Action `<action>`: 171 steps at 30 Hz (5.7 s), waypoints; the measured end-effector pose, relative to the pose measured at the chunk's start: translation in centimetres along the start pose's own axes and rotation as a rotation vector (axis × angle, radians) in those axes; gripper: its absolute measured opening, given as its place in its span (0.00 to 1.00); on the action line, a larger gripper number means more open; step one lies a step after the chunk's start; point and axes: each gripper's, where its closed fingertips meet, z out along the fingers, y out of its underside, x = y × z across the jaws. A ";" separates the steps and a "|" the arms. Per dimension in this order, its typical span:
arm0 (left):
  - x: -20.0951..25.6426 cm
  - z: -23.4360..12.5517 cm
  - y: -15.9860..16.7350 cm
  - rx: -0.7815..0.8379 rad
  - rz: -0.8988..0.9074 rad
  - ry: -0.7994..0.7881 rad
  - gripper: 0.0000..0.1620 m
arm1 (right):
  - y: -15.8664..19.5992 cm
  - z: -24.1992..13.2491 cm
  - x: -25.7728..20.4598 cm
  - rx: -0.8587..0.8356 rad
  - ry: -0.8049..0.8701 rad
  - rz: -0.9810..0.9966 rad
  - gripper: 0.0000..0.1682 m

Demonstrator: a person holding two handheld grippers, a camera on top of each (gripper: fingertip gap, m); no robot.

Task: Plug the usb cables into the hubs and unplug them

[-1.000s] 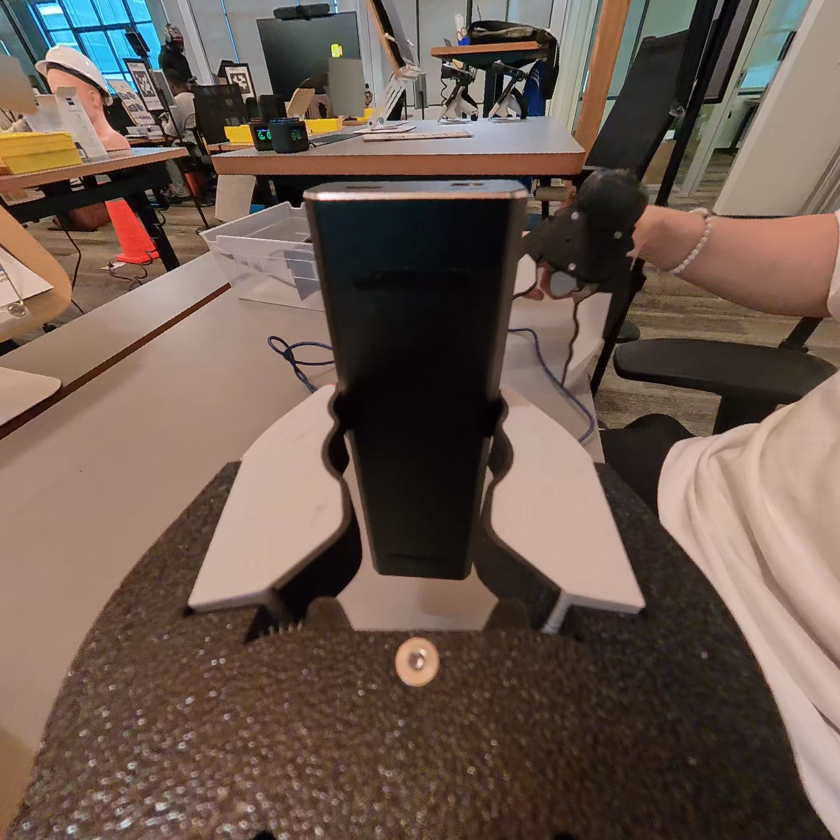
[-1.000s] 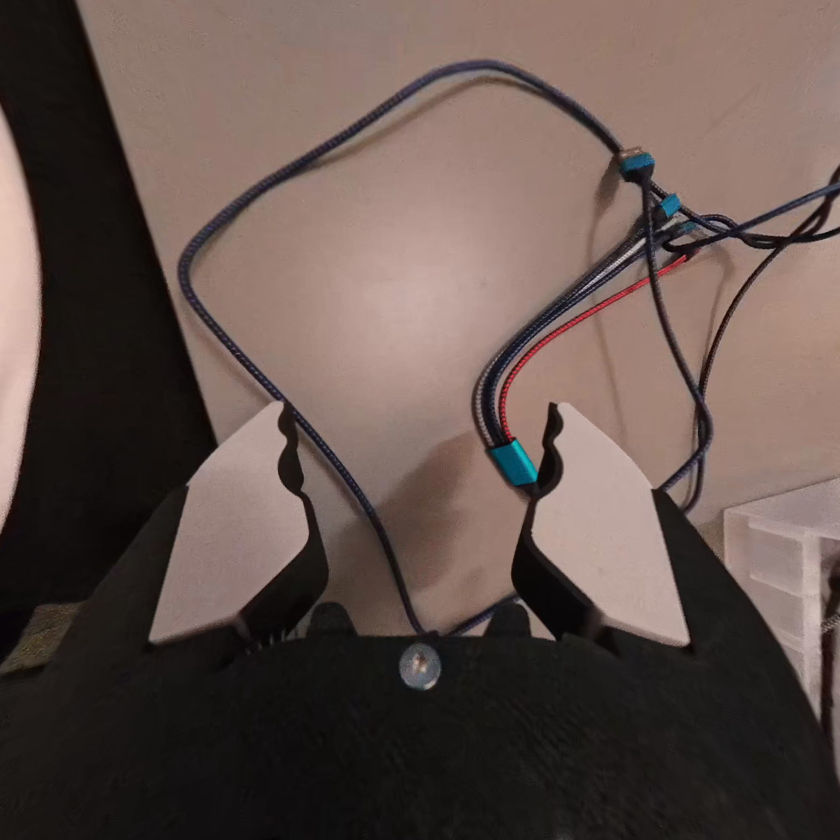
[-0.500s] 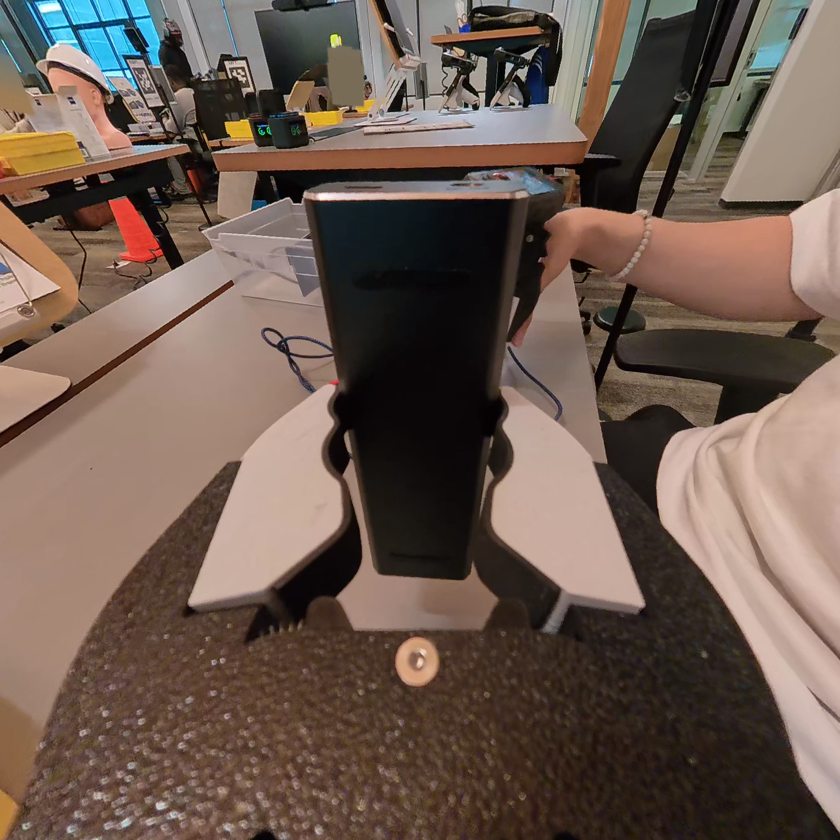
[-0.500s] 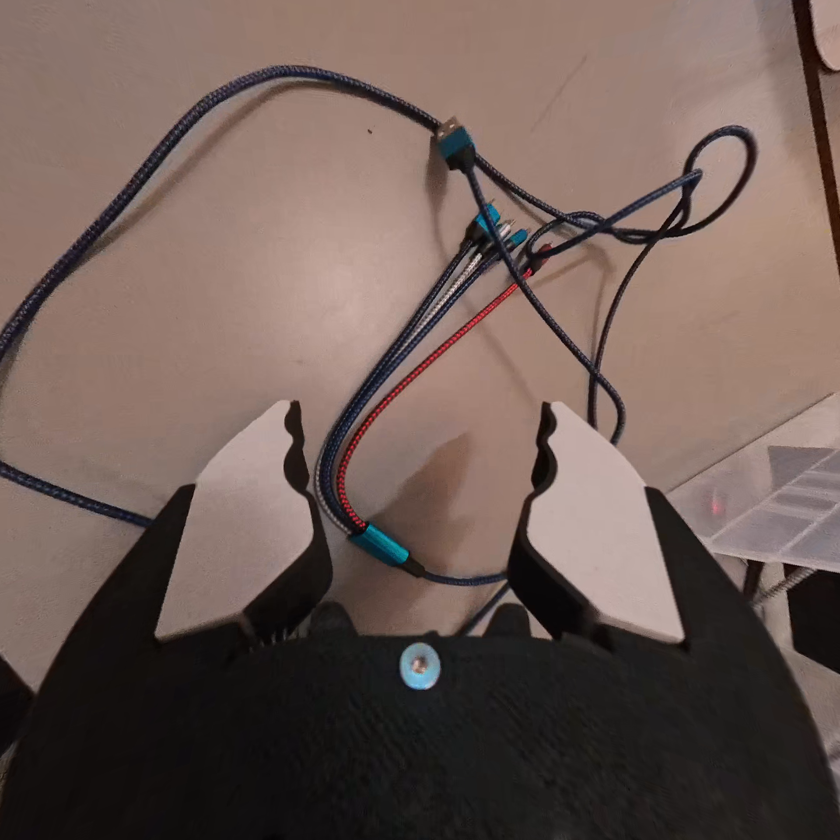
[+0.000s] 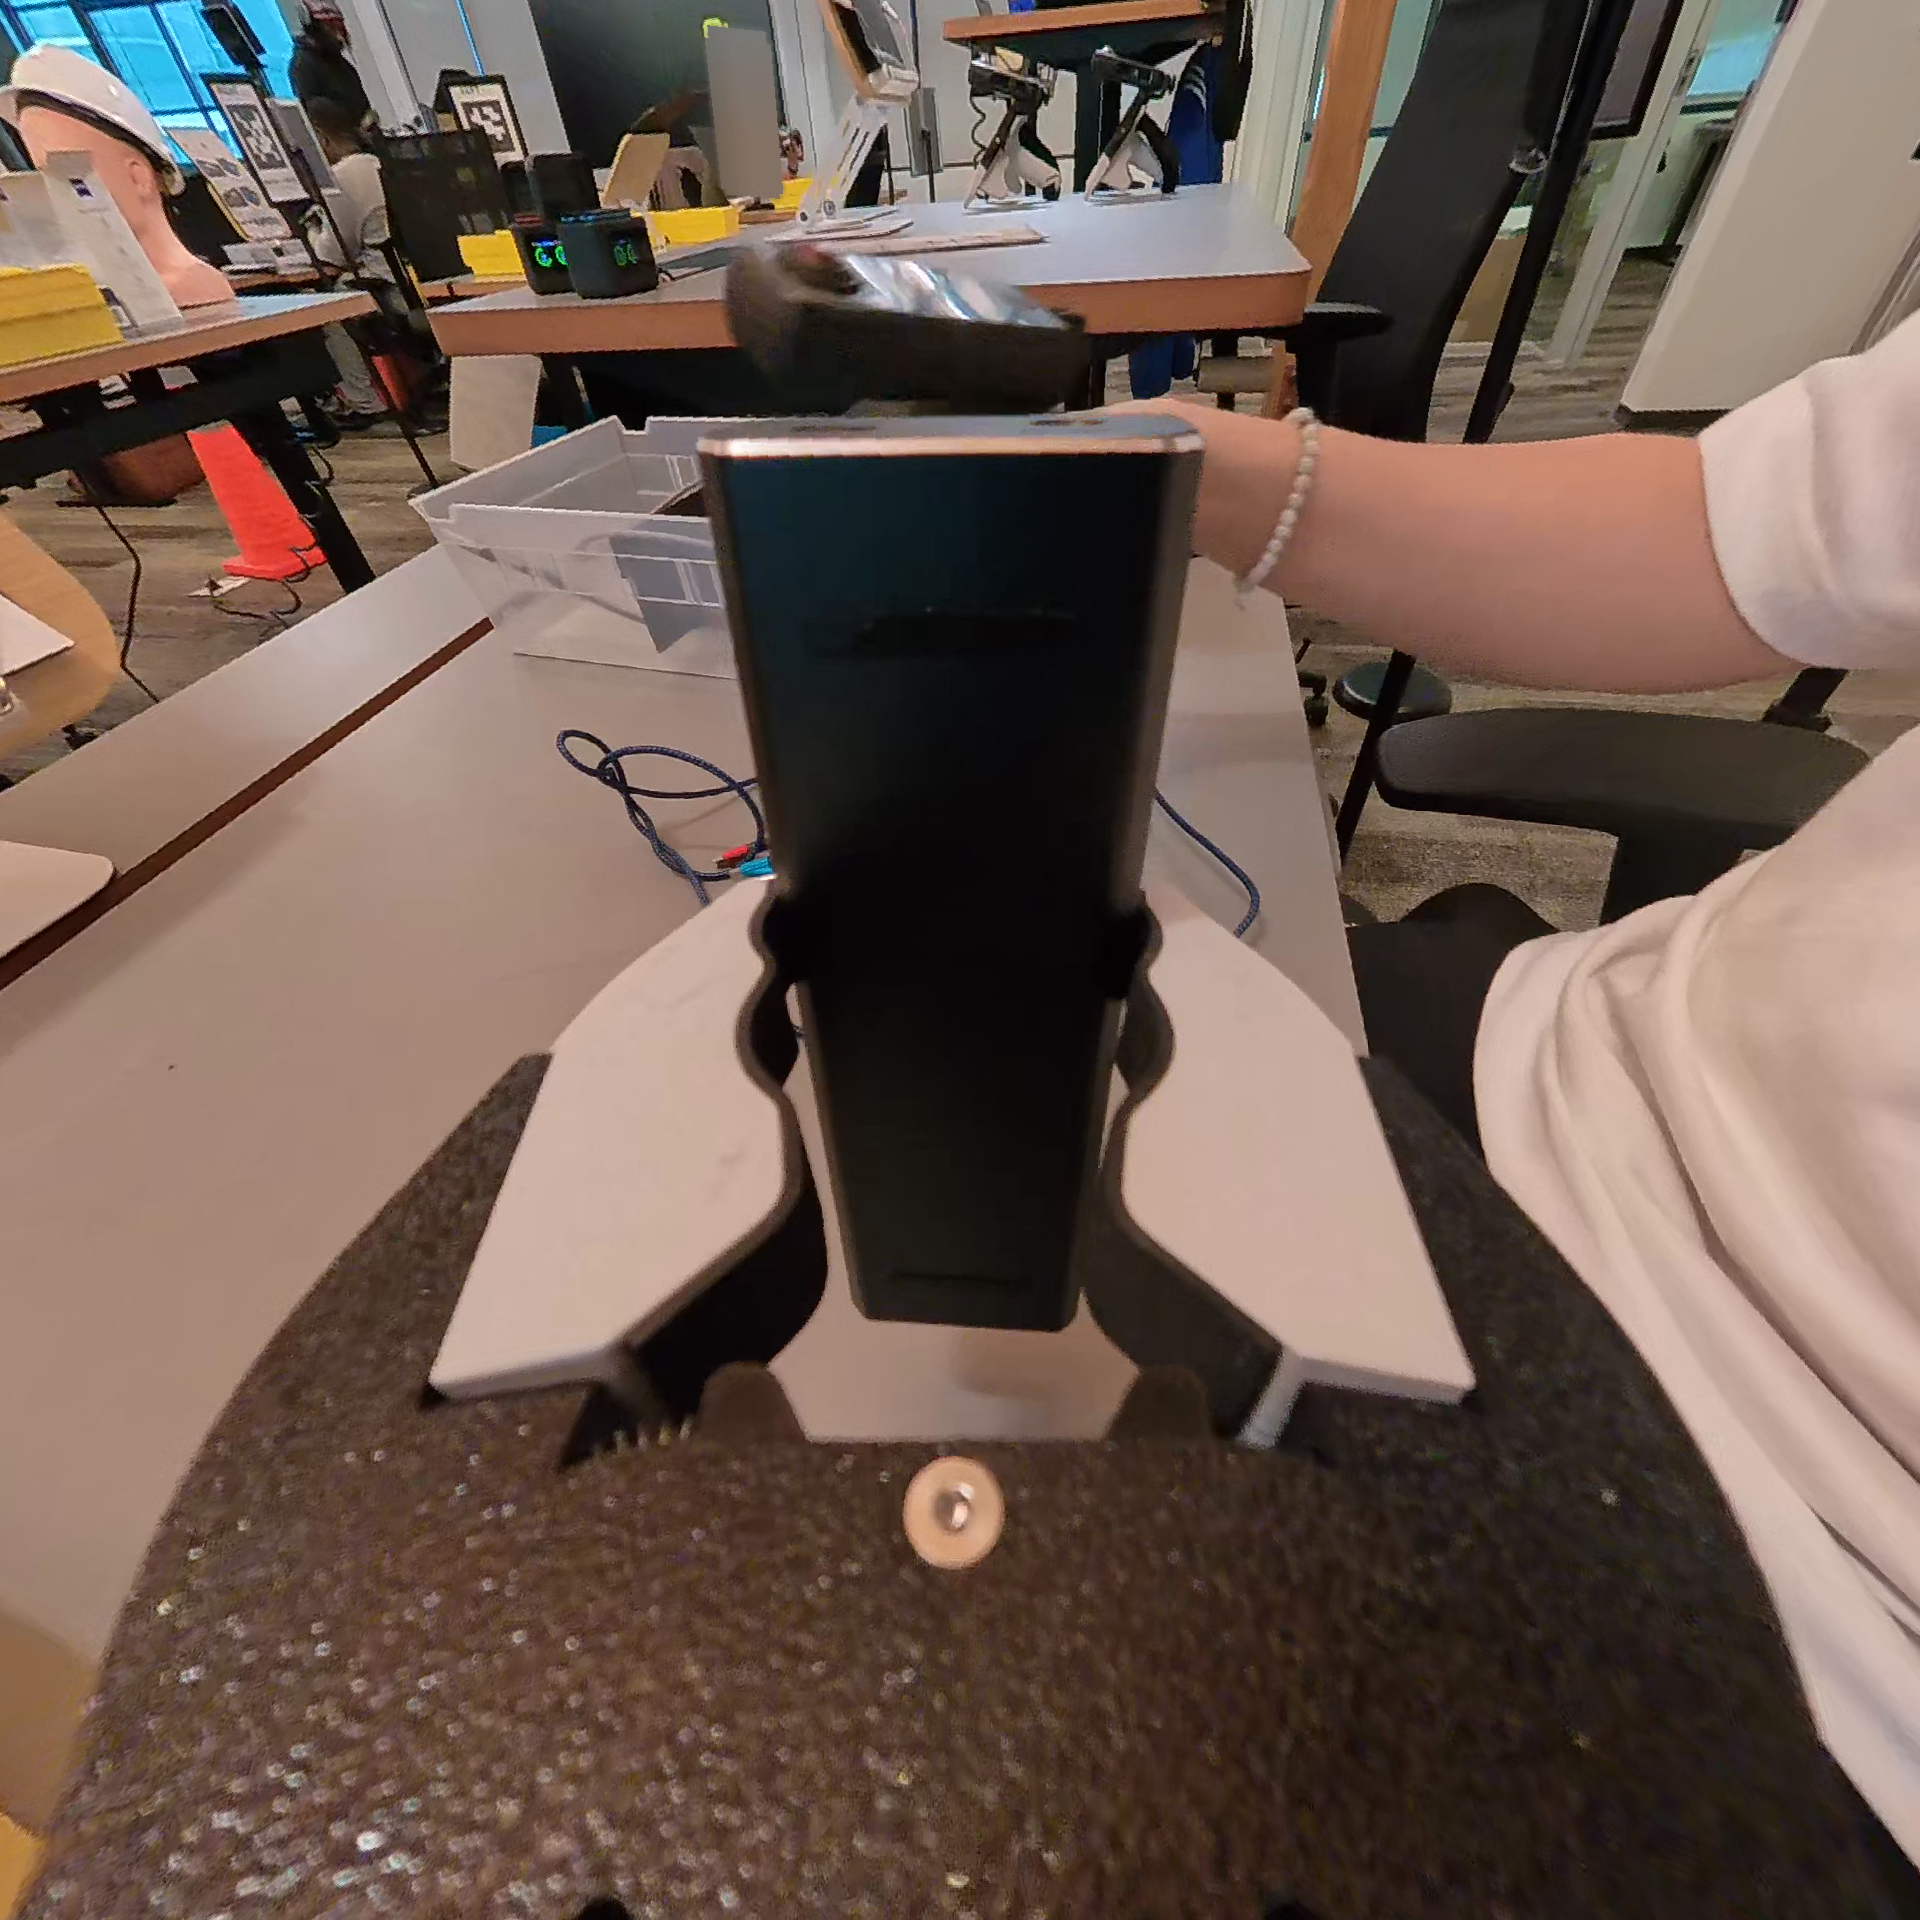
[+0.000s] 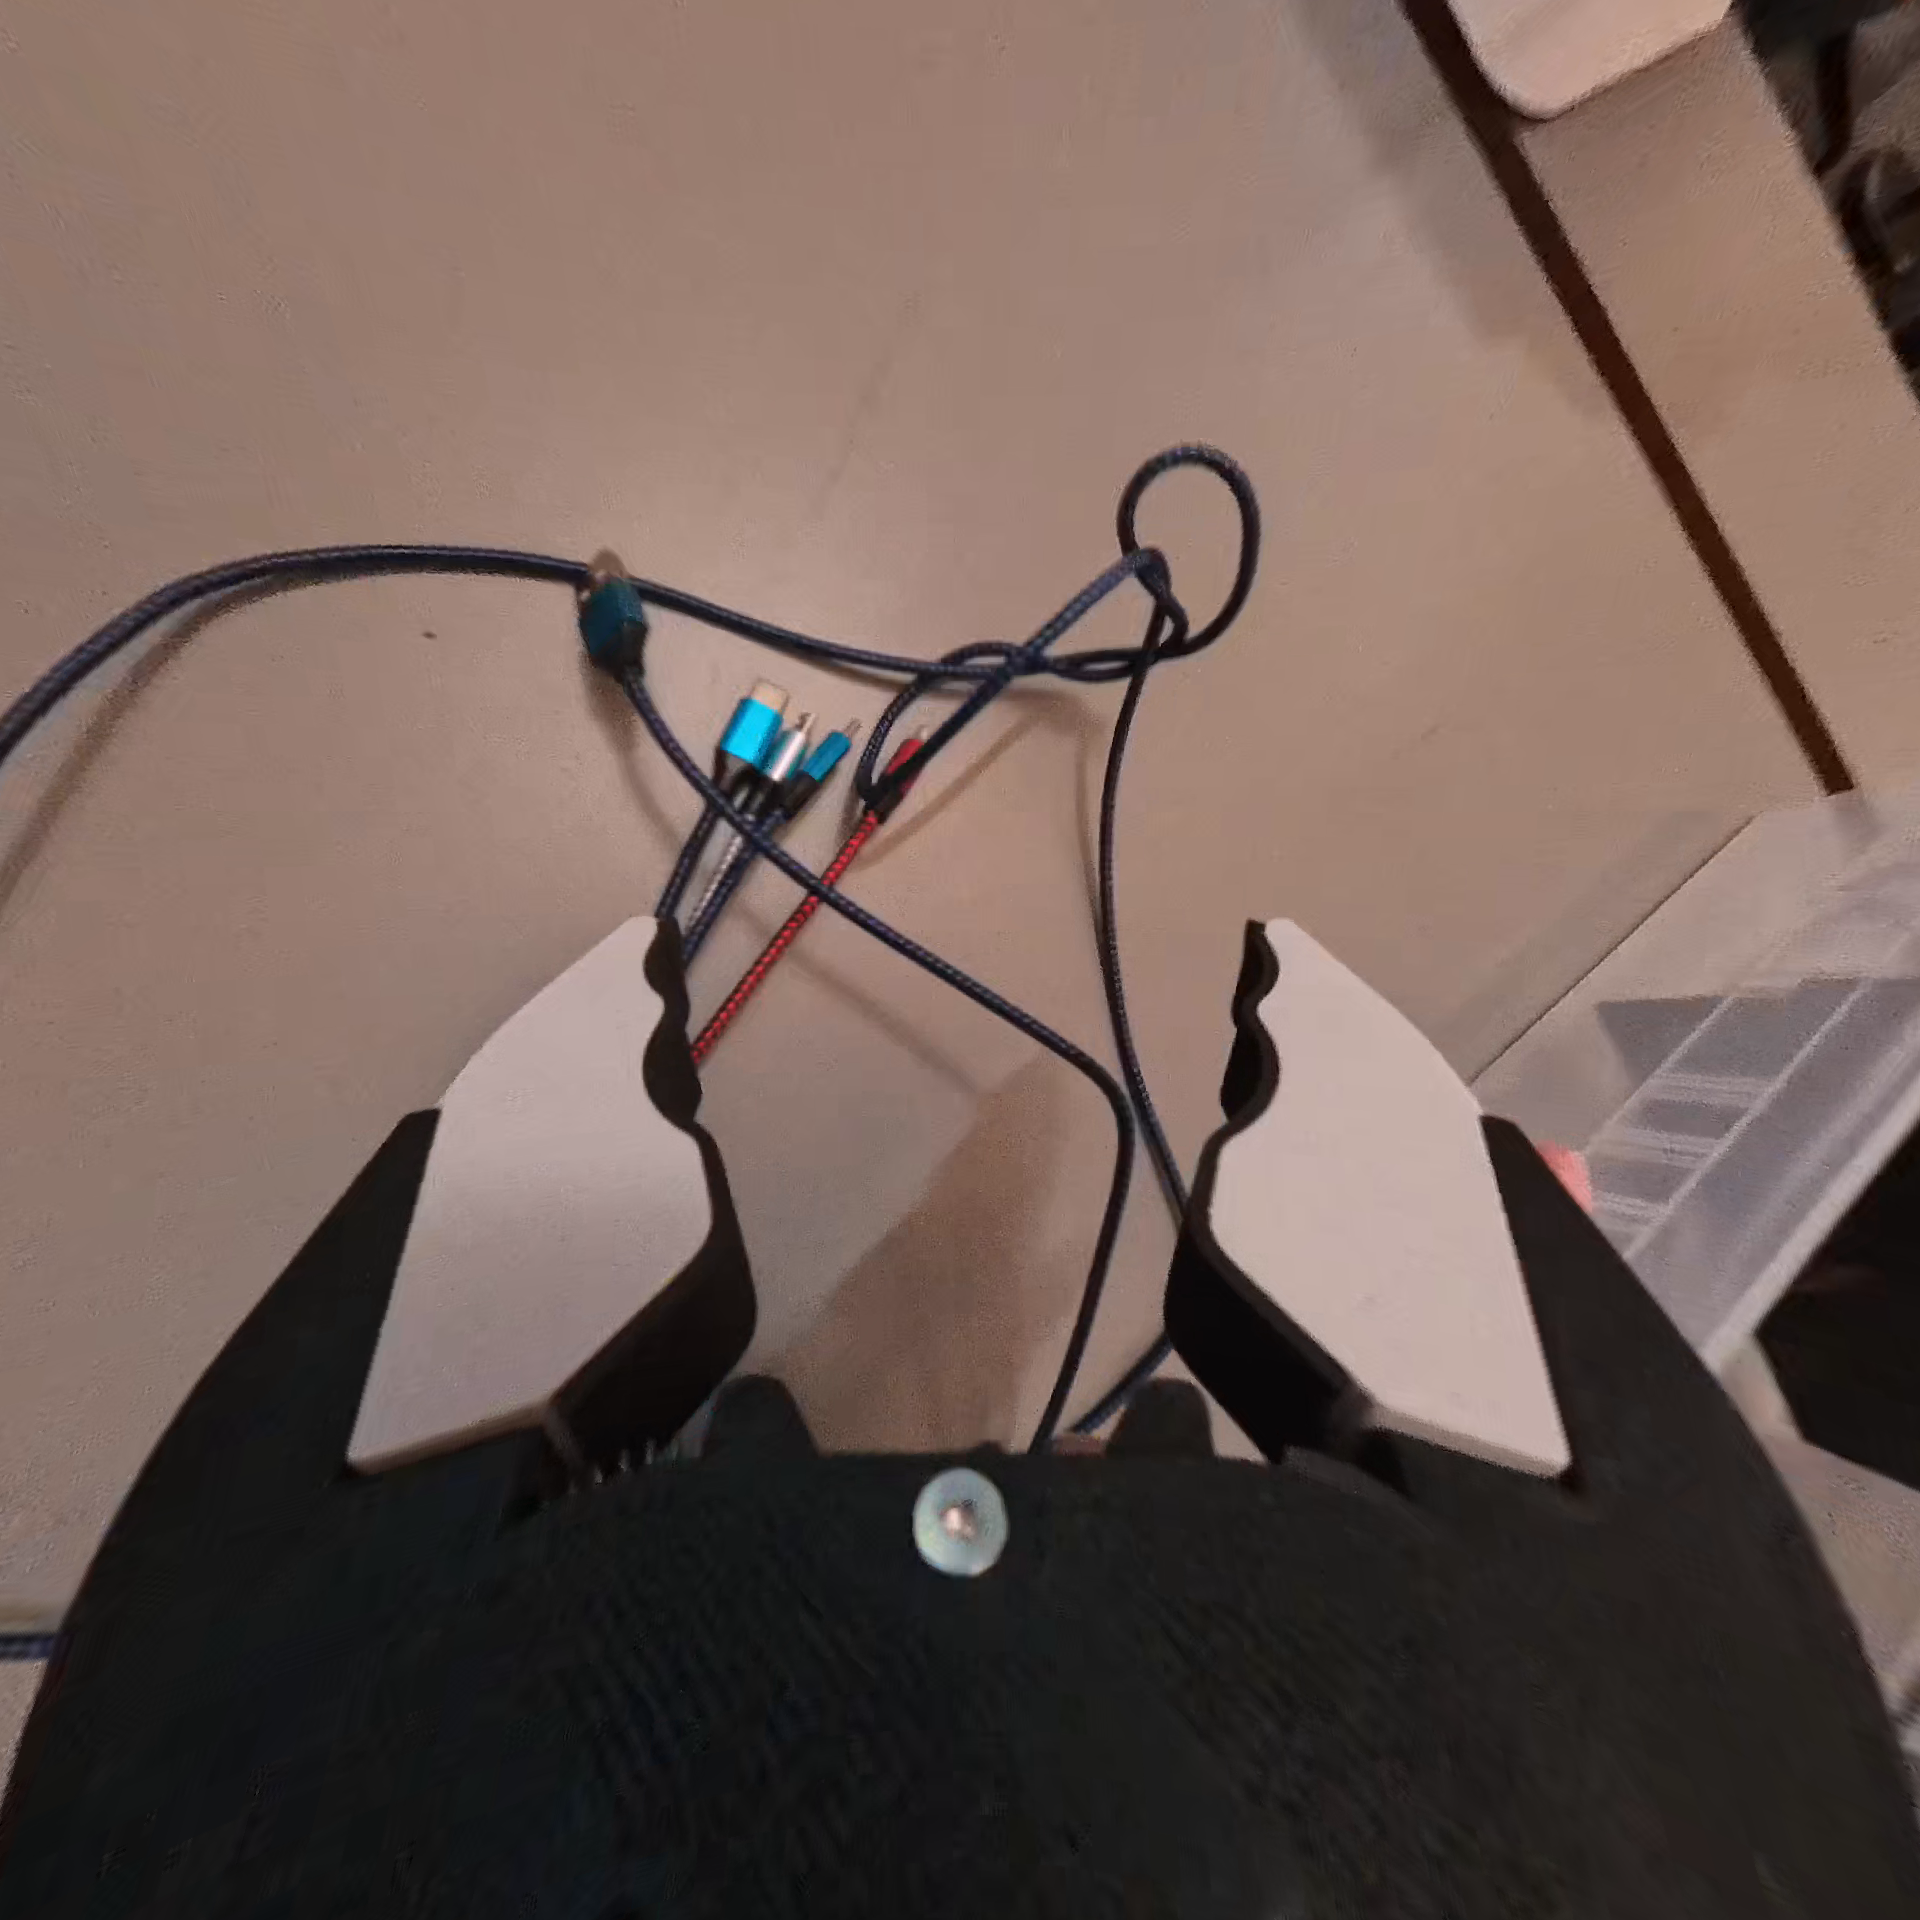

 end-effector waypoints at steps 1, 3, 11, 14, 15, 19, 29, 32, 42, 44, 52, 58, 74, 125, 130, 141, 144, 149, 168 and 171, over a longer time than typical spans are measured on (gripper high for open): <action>0.0 0.0 0.0 -0.001 -0.002 0.003 0.37 | 0.7 0.8 0.1 -0.044 -0.037 0.038 0.61; 0.1 0.0 0.2 -0.004 -0.005 0.005 0.37 | 1.6 2.0 -0.9 -0.087 -0.131 0.086 0.59; 0.0 -0.2 0.1 0.019 -0.022 0.014 0.37 | 3.4 1.3 -6.9 -0.192 -0.353 -0.090 0.56; 0.0 -0.1 0.3 0.008 -0.020 0.014 0.37 | 1.9 0.6 -4.7 -0.129 -0.263 -0.062 0.56; 0.0 -0.1 0.3 0.005 -0.019 0.014 0.37 | 1.2 0.4 -3.5 -0.098 -0.232 -0.019 0.56; 0.2 0.2 0.3 0.005 -0.019 0.026 0.37 | 0.9 1.5 -0.7 -0.117 -0.186 0.067 0.63; 0.4 0.1 0.5 -0.003 -0.019 0.040 0.37 | 2.7 4.8 -1.6 -0.258 -0.320 0.142 0.69; 0.4 0.2 0.6 -0.004 -0.020 0.042 0.37 | 3.1 4.7 -1.3 -0.271 -0.332 0.123 0.70; 0.7 0.4 1.1 -0.024 -0.022 0.064 0.37 | 3.3 4.9 -0.9 -0.302 -0.364 0.121 0.79; 0.8 0.4 1.2 -0.033 -0.014 0.070 0.37 | 3.4 4.7 -1.6 -0.317 -0.383 0.082 0.84; 0.9 0.5 1.4 -0.040 -0.016 0.075 0.37 | 3.9 4.7 -2.5 -0.359 -0.353 0.012 0.86; 0.8 0.4 1.2 -0.033 -0.014 0.070 0.37 | 3.1 3.2 -2.8 -0.318 -0.354 0.007 0.34; 0.5 -0.2 0.9 -0.019 -0.015 0.047 0.37 | -1.8 -0.5 -1.1 -0.065 -0.200 -0.186 0.03; -0.1 1.4 3.5 -0.007 -0.132 0.102 0.37 | 12.8 -0.4 23.3 0.108 0.193 0.488 0.03; 0.3 1.9 3.8 -0.035 -0.118 0.111 0.37 | 12.2 1.1 21.4 -0.095 0.167 0.193 0.07; 0.1 1.7 3.8 -0.019 -0.133 0.108 0.37 | 8.3 -6.1 21.9 -0.019 0.023 0.198 0.56; 0.1 1.9 3.6 -0.017 -0.130 0.104 0.36 | 5.5 -9.1 21.8 0.110 0.005 0.267 0.56; 0.3 2.5 3.1 0.002 -0.126 0.101 0.37 | -3.1 -12.3 11.2 0.435 -0.143 0.157 0.55; 2.3 3.1 1.4 0.047 -0.012 0.147 0.37 | -16.0 -12.1 -18.9 0.887 -0.633 -0.167 0.37; 2.2 2.9 0.6 0.098 0.026 0.126 0.37 | -16.2 -12.8 -18.9 0.897 -0.602 -0.214 0.37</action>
